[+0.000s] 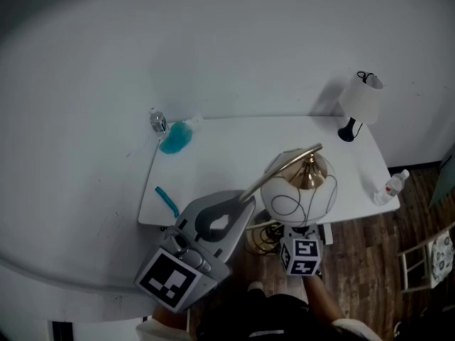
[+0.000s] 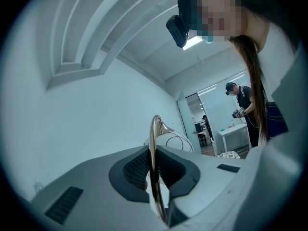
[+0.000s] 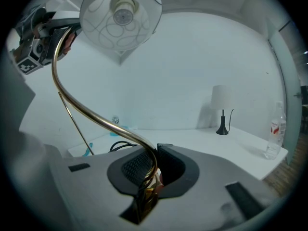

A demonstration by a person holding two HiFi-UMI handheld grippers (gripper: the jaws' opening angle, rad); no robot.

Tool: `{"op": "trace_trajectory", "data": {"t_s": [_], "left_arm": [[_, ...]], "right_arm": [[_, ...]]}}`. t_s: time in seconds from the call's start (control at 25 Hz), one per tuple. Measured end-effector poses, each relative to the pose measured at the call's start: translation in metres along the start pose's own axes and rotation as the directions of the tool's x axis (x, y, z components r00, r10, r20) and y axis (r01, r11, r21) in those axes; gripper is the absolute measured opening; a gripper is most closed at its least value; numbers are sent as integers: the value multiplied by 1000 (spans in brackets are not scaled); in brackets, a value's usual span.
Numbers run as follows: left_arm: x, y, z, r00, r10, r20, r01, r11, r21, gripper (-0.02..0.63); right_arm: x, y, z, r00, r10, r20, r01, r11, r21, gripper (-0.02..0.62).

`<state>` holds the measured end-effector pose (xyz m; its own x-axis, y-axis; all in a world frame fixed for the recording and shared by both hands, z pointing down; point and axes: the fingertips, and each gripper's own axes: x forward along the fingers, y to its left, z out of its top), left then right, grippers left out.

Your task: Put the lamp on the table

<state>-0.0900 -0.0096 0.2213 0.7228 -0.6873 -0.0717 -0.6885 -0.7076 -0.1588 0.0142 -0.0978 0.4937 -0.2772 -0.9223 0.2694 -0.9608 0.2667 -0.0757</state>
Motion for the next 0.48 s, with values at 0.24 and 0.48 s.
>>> {"op": "trace_trajectory", "data": {"t_s": [0.24,0.48], "left_arm": [[9,25,-2,1000,-16,0,16,1000,-21,25],[14,35,-4,1000,-25,-13,25,999,-23,25]], "right_arm": [[19,3,6,1000,-14,-19,14,1000,4,32],[28,5,9,999,-20,-25,20,1000,11,33]]}}
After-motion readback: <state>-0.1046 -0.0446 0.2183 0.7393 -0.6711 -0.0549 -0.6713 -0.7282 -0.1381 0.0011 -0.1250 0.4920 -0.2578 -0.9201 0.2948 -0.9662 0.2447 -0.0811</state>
